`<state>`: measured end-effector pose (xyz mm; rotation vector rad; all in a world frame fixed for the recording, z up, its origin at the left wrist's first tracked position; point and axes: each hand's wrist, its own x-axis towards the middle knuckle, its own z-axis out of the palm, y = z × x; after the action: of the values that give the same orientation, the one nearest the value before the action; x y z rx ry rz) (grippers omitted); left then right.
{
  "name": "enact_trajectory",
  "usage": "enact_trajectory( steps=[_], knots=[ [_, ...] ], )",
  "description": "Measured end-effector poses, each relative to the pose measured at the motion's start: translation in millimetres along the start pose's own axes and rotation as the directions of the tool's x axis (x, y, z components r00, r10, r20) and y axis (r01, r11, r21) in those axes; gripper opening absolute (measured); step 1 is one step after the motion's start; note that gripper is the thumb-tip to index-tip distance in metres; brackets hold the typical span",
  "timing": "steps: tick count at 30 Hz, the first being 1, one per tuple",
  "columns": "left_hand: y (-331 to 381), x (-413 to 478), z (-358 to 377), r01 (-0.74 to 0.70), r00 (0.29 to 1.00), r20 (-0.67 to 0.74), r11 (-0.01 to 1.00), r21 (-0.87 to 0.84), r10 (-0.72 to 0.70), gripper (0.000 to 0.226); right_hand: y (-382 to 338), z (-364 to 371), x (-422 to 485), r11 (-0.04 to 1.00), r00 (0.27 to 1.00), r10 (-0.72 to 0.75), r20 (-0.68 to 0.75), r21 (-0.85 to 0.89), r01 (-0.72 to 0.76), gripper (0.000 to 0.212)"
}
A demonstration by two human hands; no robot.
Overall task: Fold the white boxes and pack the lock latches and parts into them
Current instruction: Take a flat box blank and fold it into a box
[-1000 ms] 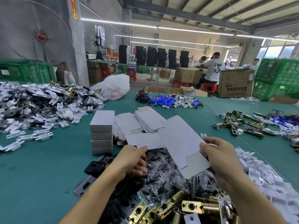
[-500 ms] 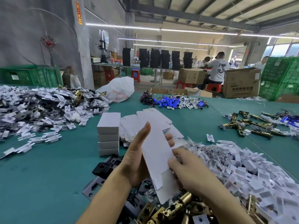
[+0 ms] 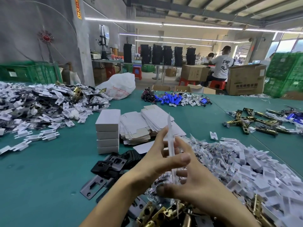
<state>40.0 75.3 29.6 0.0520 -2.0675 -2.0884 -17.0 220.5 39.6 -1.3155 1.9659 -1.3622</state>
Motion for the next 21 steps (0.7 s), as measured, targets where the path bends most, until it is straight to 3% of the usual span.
enact_trajectory(
  steps=[3, 6, 11, 16, 19, 21],
  knots=[
    [6, -3, -5, -0.039, 0.997, 0.069, 0.999, -0.027, 0.041, 0.113, 1, -4, -3, 0.998, 0.998, 0.054, 0.04, -0.028, -0.053, 0.119],
    [5, -2, -6, -0.037, 0.999, 0.022, 0.998, -0.041, 0.038, 0.113, -4, -11, -2, 0.996, 0.996, 0.082, 0.039, -0.026, -0.081, 0.116],
    [2, 1, -7, -0.024, 0.993, -0.113, 1.0, -0.004, 0.023, 0.088, -7, -21, 9, 0.996, 0.996, 0.034, 0.082, -0.089, -0.027, 0.111],
    [-4, 4, -9, -0.03, 0.993, -0.112, 0.999, 0.014, 0.032, 0.109, -4, -30, 17, 0.986, 0.988, 0.094, 0.124, -0.15, -0.076, 0.106],
    [-1, 3, -3, -0.083, 0.994, -0.064, 0.993, 0.078, 0.088, 0.092, -1, -32, 14, 0.975, 0.985, 0.105, 0.133, -0.207, -0.076, 0.112],
    [4, 0, 0, -0.126, 0.984, -0.096, 0.971, 0.202, 0.148, 0.082, -2, -33, 11, 0.972, 0.996, 0.066, 0.06, -0.23, -0.05, 0.117]
  ],
)
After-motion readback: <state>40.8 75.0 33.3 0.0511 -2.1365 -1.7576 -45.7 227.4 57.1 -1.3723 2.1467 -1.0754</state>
